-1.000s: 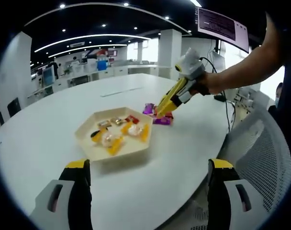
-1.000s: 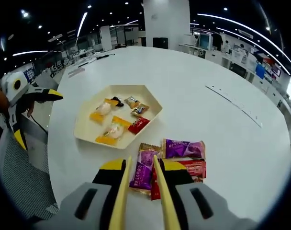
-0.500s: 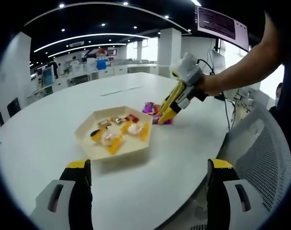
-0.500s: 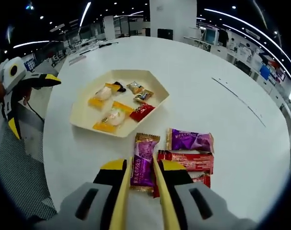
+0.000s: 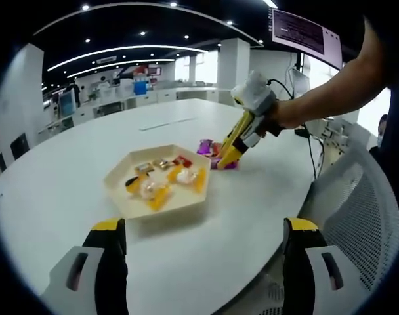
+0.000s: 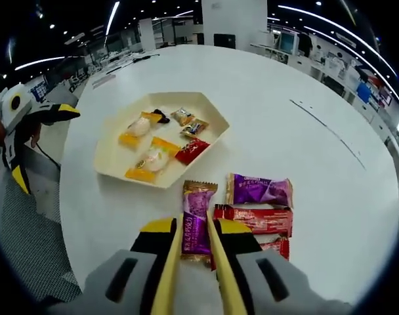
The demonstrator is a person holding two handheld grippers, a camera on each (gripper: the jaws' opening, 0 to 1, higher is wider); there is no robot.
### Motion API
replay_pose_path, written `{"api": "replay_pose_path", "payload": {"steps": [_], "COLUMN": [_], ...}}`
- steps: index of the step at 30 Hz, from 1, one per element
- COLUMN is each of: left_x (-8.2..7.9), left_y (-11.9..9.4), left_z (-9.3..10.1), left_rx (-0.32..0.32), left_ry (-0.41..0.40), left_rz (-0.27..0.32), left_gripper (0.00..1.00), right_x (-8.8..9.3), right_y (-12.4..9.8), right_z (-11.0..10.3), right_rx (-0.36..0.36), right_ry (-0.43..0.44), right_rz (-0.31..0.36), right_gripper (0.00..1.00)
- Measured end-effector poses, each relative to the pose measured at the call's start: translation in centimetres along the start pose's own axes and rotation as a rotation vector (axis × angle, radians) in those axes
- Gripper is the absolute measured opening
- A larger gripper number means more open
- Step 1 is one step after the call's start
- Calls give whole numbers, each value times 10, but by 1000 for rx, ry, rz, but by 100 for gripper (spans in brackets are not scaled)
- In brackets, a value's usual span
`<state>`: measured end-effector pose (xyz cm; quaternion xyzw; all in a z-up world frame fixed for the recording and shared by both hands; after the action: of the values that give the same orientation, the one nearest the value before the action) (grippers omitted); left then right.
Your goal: Place the target food into the container with the food tongs after gripping and lifting it, then release it inside without dropping or visibly crushing the food.
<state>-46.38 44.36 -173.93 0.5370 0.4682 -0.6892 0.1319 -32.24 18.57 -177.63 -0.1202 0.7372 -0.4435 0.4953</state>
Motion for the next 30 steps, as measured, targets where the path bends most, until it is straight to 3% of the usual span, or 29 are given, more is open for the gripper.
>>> {"api": "replay_pose_path", "payload": {"steps": [2, 6, 8, 20, 30], "left_x": [0, 0, 0, -2, -1], "left_y": [0, 0, 0, -2, 0], "left_z": [0, -1, -1, -3, -1], "left_rx": [-1, -6, -7, -20, 11], "left_ry": [1, -1, 2, -5, -14], "left_rz": [2, 1, 2, 25, 21], "left_gripper": [96, 95, 95, 96, 99], "right_x": [1, 2, 1, -7, -34], "right_y": [0, -4, -5, -27, -56], "right_z": [1, 10, 13, 18, 30], "right_rx": [3, -17, 3, 16, 24], "right_ry": [40, 230, 176, 121, 32], "right_rz": [14, 54, 46, 3, -4], "right_gripper": [22, 22, 22, 23, 23]}}
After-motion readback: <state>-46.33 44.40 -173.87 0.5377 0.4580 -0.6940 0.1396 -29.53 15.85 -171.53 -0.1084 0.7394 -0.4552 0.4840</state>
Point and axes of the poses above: the point that each gripper's makers call its tool centre point, and the gripper's own axes: y roughly forward along the fingers, z roughly to its right, x roughly out of its underside, the point moved 8 cm from there along -y, roughly backward along the fingers, and after that the axes turned 6 degrees about -x, right-handed, at the moved point
